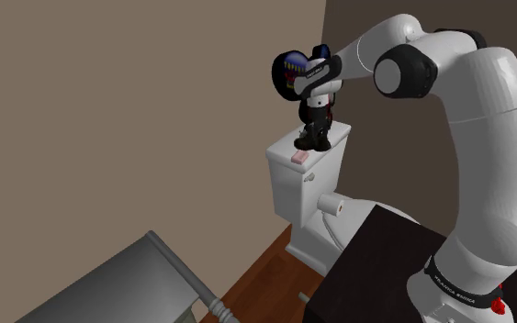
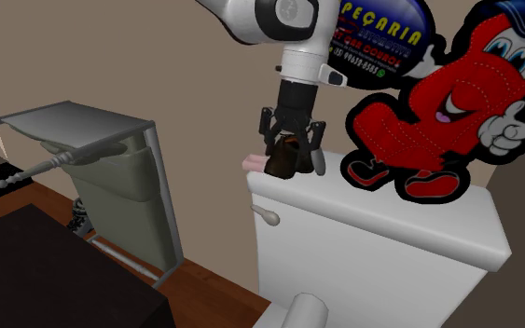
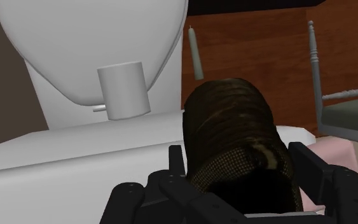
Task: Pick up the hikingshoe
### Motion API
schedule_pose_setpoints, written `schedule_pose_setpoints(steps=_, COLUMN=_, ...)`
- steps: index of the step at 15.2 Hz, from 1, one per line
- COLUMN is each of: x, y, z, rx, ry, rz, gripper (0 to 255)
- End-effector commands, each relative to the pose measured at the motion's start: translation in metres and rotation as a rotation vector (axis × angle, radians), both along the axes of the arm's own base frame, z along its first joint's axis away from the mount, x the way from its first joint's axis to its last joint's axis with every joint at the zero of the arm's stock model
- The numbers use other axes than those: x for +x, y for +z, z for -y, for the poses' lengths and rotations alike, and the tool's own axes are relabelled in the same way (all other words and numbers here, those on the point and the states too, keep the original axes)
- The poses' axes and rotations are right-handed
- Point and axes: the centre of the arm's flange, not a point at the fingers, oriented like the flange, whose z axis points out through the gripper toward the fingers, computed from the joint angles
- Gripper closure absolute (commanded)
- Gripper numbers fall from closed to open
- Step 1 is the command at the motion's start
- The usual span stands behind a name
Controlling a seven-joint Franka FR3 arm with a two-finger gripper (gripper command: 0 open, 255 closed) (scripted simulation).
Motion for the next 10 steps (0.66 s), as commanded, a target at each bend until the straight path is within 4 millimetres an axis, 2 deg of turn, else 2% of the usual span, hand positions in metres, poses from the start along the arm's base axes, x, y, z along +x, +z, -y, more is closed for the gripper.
schedule_pose_setpoints(steps=1, x=-0.001, y=0.011, z=0.0, rx=0.0, ry=0.0, rz=0.0, gripper=255)
schedule_pose_setpoints(steps=8, x=-0.001, y=0.048, z=0.0, rx=0.0, ry=0.0, rz=0.0, gripper=255)
schedule_pose_setpoints(steps=10, x=-0.001, y=0.049, z=0.0, rx=0.0, ry=0.0, rz=0.0, gripper=255)
